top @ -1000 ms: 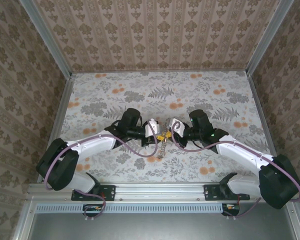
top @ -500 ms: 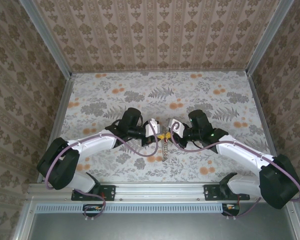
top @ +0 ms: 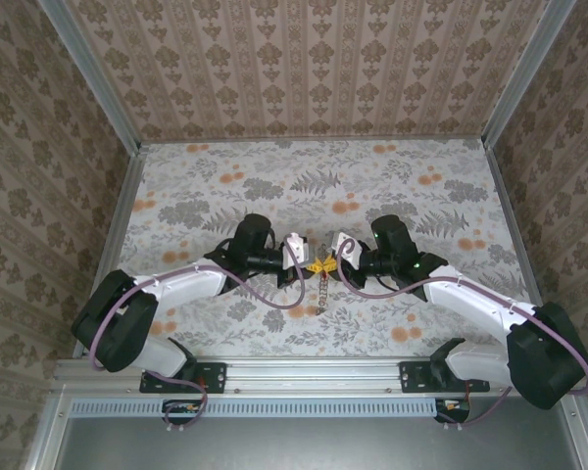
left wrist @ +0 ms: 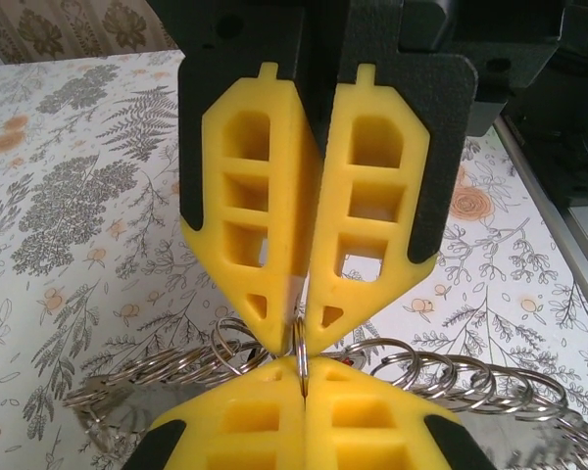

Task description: Put the keys on the keyring

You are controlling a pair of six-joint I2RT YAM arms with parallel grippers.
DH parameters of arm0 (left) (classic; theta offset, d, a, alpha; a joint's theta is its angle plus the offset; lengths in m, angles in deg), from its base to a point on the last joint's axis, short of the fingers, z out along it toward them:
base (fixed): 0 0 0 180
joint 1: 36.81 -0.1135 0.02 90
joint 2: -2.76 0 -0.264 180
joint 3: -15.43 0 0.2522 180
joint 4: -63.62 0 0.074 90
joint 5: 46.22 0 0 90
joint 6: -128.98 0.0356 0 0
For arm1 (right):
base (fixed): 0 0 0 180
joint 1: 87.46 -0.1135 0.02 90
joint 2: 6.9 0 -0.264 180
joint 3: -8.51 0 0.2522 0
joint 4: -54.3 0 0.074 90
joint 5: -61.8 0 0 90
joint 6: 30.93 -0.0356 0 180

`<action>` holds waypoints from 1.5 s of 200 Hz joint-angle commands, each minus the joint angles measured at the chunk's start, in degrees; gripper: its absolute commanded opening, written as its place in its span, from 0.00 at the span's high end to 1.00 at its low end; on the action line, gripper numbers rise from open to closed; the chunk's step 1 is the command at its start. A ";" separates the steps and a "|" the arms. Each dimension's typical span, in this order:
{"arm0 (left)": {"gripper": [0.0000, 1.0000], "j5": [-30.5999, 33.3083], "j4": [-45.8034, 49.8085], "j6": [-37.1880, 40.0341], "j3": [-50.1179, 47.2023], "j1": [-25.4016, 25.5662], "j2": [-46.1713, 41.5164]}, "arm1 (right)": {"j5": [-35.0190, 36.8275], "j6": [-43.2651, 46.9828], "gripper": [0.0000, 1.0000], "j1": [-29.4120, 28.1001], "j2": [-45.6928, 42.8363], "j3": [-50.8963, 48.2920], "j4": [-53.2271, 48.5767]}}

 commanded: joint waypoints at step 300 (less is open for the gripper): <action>0.81 6.50 13.15 6.58 6.85 3.01 -0.01 | 3.17 2.31 1.00 -1.19 -1.41 3.60 -6.09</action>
